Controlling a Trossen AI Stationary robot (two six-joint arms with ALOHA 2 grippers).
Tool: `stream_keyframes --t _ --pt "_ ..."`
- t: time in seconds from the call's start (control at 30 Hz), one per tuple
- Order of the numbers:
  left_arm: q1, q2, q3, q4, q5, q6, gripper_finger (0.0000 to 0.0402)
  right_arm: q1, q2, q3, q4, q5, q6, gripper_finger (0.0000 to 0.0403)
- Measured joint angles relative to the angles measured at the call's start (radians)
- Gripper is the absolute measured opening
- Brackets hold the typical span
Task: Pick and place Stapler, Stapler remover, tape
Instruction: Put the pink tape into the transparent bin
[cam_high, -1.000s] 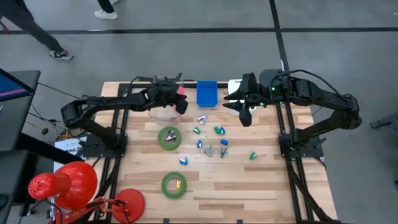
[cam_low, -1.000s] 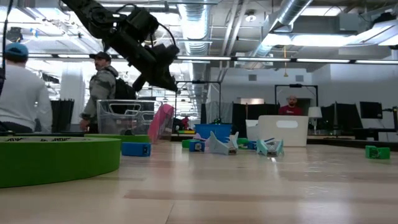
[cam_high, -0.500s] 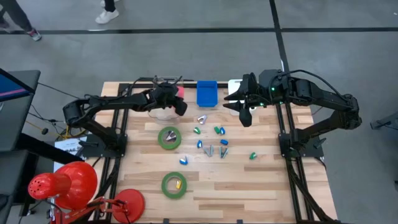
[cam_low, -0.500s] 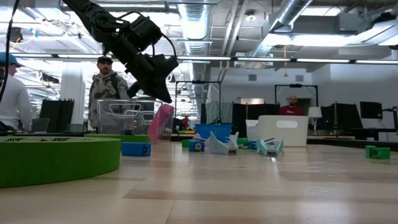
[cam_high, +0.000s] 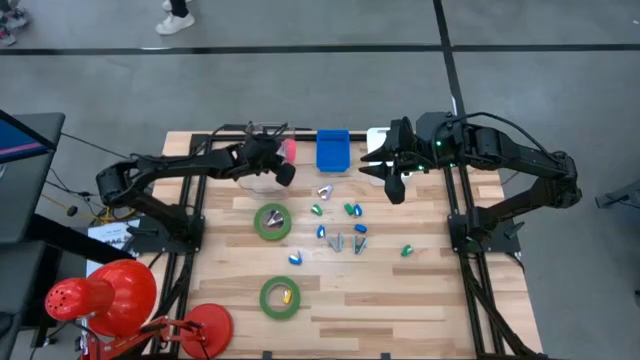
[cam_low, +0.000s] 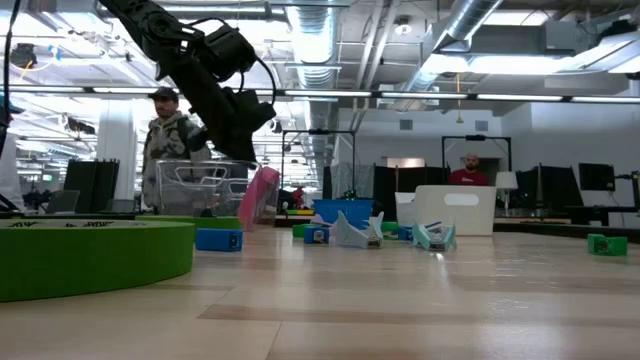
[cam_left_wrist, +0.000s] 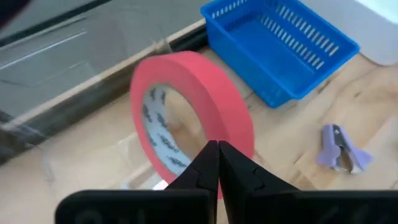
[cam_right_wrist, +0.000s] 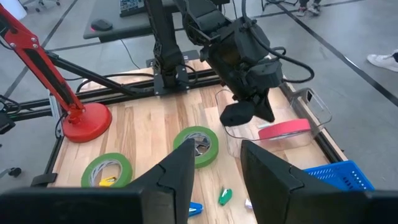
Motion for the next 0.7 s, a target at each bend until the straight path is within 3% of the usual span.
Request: stream_keyframes --t 0.2,0.47,0.7 --pt "0.0 -0.055 0.0 -0.009 -0.018 0.007 0.0001 0.0 0.0 0.0 -0.005 0.0 0.0 0.0122" --pt "0.035 -0.102 0.0 0.143 0.164 0.03 0.0001 0.0 0.0 0.0 -0.005 0.0 0.0 0.0122" --pt "0.043 -0.008 0.001 0.233 0.261 0.022 0.0001 0.0 0.0 0.0 -0.005 0.0 0.0 0.0122"
